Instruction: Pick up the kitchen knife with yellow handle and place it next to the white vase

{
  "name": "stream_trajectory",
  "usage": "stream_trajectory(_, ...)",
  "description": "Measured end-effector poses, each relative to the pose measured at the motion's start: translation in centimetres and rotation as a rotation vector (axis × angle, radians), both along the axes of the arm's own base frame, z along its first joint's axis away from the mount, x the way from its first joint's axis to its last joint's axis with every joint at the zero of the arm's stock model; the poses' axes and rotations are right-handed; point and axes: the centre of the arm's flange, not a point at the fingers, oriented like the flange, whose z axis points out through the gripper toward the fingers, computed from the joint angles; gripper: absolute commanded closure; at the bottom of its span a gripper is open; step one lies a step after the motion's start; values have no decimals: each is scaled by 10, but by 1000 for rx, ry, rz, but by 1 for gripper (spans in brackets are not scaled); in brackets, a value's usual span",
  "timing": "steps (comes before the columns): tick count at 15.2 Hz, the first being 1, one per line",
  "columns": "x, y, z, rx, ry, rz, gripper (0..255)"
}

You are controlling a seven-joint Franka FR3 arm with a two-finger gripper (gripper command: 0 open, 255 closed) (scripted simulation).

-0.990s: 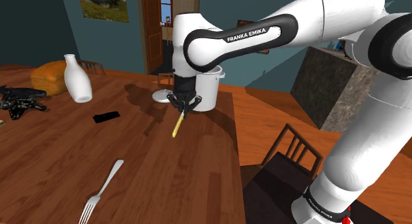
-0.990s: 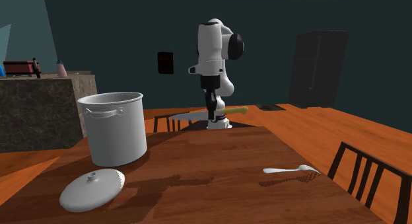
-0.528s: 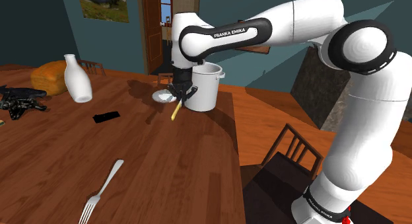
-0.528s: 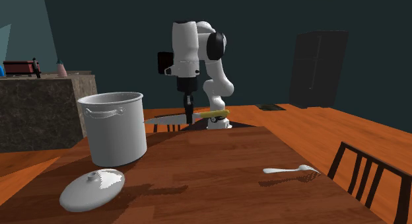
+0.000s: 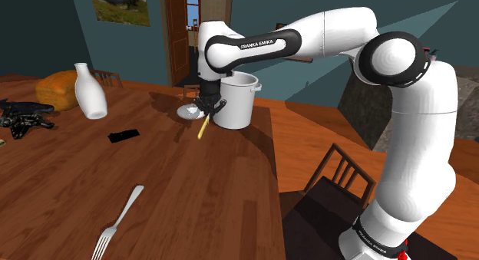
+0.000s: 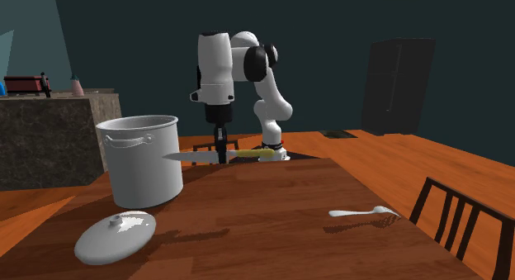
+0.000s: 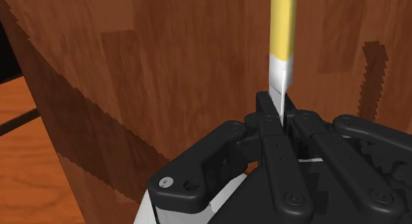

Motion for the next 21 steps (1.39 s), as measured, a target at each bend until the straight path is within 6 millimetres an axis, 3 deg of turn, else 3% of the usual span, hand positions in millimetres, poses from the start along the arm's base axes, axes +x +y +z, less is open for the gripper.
stream_trajectory(19, 2, -3, -105, -1, 0, -2, 255)
stream_trajectory(21, 1, -3, -109, -1, 0, -2, 255)
